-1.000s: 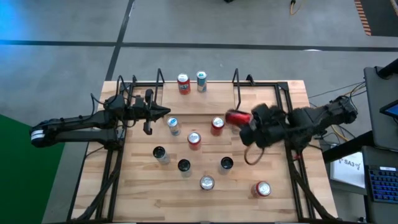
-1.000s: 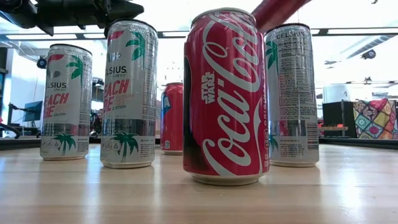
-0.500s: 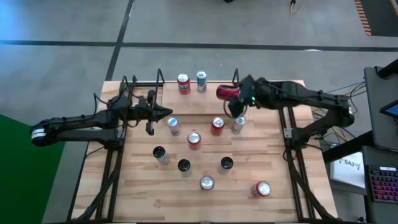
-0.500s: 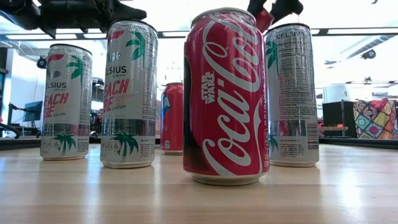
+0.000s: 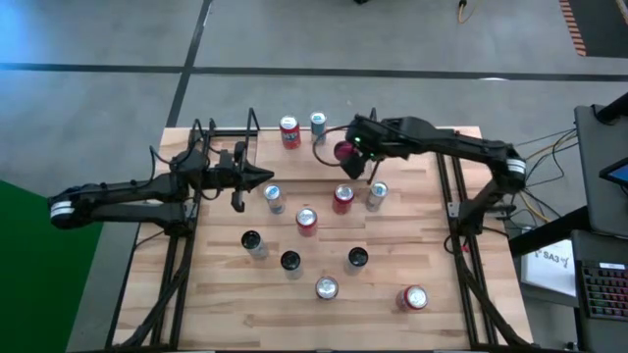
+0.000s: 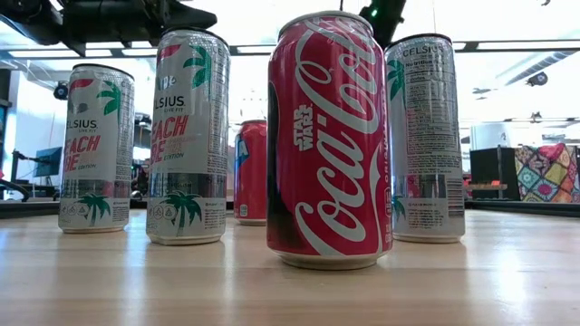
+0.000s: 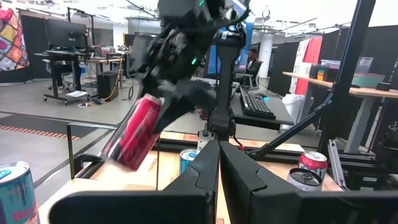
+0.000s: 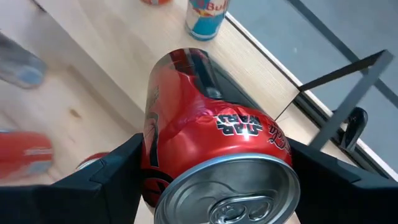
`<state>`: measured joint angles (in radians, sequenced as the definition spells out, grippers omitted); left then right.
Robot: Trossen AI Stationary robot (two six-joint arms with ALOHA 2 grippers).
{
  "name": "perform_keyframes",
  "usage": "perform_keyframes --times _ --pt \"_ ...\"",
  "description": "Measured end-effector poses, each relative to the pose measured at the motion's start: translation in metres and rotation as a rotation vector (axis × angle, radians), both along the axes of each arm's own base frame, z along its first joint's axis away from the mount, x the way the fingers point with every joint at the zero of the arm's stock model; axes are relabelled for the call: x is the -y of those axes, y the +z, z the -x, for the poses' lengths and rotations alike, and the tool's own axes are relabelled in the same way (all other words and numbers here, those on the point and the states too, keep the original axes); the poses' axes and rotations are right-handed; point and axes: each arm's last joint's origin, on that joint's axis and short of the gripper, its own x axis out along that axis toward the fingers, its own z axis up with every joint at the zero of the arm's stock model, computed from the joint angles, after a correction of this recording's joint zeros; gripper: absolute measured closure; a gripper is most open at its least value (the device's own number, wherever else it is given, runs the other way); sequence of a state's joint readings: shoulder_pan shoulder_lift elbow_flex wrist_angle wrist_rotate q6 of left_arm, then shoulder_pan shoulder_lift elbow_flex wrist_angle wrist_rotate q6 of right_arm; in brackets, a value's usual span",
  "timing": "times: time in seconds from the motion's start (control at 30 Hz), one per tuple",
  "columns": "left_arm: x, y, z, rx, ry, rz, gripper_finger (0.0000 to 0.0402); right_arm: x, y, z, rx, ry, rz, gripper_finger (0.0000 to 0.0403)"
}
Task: Place canned beverage on shelf
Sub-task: Put the bottom right red soda can on the shelf
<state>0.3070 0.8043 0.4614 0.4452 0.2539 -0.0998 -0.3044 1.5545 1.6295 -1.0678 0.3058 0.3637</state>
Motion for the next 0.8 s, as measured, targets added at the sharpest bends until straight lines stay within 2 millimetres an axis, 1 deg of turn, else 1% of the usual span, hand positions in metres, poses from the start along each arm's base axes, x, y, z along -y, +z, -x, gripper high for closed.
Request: perform_keyframes --times 0.13,0.3,0.53,0.7,0.8 --pt "0.000 0.000 0.000 -0.002 0.000 0.001 0.0402 0.010 -0.011 -0.014 -0.058 0.018 -0.013 0.0102" --pt "0.000 0.000 0.000 -0.003 0.000 0.004 0.0402 0.018 -0.023 -0.030 -0.130 0.043 -0.041 0.0101" --pt "-0.001 -0.002 -0.002 -0.011 0.000 0.007 0.0402 0.029 -0.036 -0.045 -0.246 0.050 -0.076 0.0101" --pt "-0.001 -0.004 -0.003 -0.022 -0.001 0.016 0.0402 0.037 -0.042 -0.052 -0.327 0.068 -0.107 0.0101" --pt "-0.002 -0.005 -0.005 -0.032 -0.001 0.021 0.0402 0.043 -0.046 -0.058 -0.345 0.087 -0.124 0.0101"
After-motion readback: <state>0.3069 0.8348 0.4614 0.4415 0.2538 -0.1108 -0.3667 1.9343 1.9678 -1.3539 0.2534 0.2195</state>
